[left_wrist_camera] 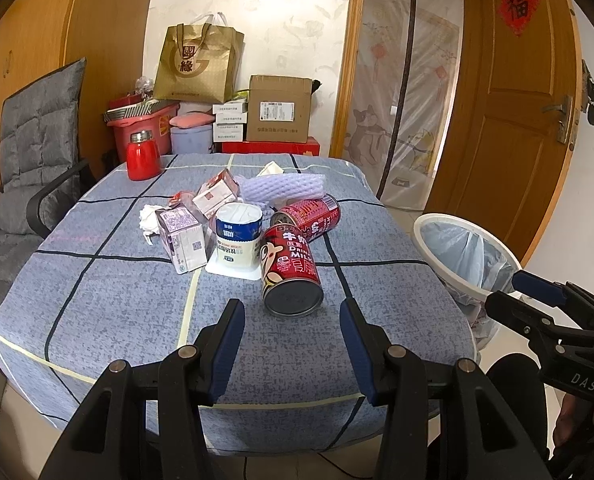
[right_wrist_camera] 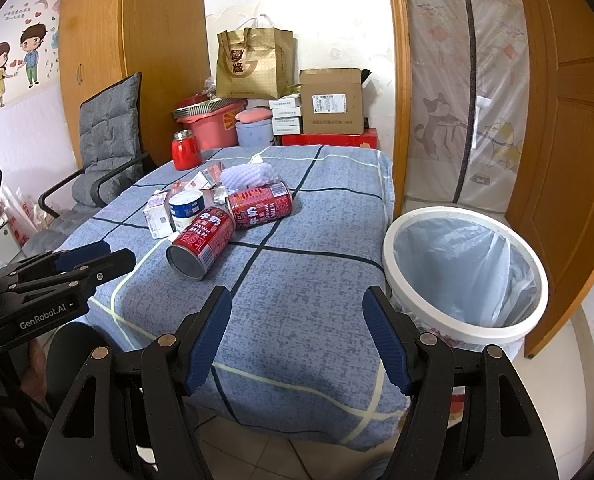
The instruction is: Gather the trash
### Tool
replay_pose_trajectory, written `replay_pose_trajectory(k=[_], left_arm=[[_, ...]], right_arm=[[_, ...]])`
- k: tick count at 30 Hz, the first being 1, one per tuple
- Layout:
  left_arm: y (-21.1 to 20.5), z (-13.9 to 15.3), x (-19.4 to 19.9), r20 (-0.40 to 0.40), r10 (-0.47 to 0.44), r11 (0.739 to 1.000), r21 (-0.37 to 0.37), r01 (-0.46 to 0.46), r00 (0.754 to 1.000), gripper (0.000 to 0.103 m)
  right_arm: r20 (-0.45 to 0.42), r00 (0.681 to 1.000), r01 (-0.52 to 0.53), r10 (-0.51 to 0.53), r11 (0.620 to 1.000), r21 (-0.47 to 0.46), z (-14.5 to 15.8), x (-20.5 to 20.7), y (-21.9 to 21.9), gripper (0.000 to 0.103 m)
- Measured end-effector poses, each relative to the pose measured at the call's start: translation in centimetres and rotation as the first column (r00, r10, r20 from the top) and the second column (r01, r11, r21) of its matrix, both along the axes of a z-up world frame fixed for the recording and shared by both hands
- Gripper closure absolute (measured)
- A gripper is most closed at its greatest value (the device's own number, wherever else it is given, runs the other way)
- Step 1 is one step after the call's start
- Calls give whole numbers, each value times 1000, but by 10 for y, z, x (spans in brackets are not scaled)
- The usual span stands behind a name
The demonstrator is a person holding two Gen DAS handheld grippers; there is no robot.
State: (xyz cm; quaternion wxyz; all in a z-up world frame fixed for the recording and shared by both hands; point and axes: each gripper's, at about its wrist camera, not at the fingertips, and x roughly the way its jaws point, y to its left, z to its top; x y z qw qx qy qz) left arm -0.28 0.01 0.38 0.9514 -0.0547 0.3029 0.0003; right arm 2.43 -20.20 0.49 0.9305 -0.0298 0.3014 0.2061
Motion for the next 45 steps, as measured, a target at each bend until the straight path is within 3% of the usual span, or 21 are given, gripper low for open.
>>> replay_pose_trajectory(k=[11, 28, 39, 45], left_arm=[[26, -8, 10, -23, 49, 998, -29, -50, 999, 54], [99, -18, 26, -38, 192, 980, -51, -194, 981, 54], [127, -25, 38, -43, 187, 978, -84, -190, 981, 54], [134, -26, 55, -38, 169, 979, -112, -172, 985, 54]], right_arm=[[-24, 999, -46, 46, 999, 9, -5, 17, 23, 34], [-102, 980, -167, 173, 984, 68, -18, 64, 116, 34], [-189, 974, -120, 123, 992, 30, -37, 90, 158, 34], [-243, 966, -89, 87, 996, 4, -49, 100, 157, 34]])
